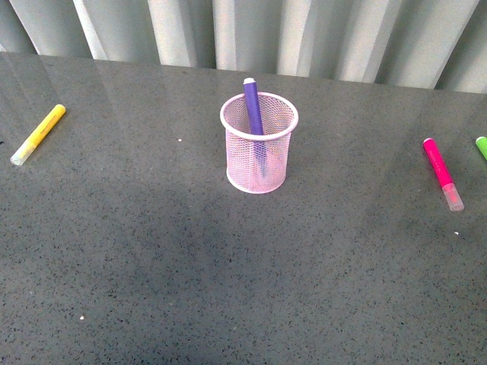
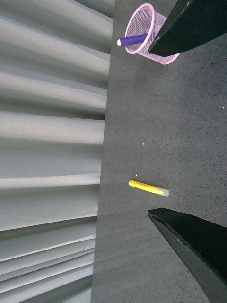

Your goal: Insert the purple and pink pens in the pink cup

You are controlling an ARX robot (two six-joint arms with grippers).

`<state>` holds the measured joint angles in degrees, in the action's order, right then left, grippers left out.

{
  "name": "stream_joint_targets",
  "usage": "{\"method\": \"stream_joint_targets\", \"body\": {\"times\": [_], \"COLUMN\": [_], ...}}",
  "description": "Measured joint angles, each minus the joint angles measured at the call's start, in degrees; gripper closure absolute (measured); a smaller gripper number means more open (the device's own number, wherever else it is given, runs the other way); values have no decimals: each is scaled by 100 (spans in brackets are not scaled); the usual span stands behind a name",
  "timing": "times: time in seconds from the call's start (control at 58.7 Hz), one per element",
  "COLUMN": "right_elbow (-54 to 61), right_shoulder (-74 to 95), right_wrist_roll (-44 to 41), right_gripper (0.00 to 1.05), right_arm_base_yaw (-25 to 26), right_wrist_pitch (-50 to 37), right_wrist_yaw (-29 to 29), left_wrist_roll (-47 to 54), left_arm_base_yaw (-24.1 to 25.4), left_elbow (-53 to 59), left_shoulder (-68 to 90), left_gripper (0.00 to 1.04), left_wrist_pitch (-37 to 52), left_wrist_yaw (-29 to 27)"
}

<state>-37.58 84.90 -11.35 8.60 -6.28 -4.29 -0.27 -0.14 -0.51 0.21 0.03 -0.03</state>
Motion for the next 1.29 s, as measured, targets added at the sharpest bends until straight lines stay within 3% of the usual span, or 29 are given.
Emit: {"method": "stream_joint_targets", "body": {"times": [0.221,0.596,1.294], "right_elbow": [-1174,-2280,-2667], "right_shoulder": [1434,3077,3762], "right_wrist_roll": [588,1615,1676], "right_gripper": [7,7,7], "right_arm_base_yaw": [-538,-1189,-892], "right_wrist_pitch": [116,76,11], "right_wrist_yaw": [162,-55,-166], "left_wrist_roll": [0,0,0], "left_arm_base_yaw": [0,0,0], "left_elbow": [0,0,0], "left_shoulder": [0,0,0], "left_gripper": [7,7,7], "left_wrist_pitch": [0,0,0], "left_wrist_yaw": [0,0,0]}}
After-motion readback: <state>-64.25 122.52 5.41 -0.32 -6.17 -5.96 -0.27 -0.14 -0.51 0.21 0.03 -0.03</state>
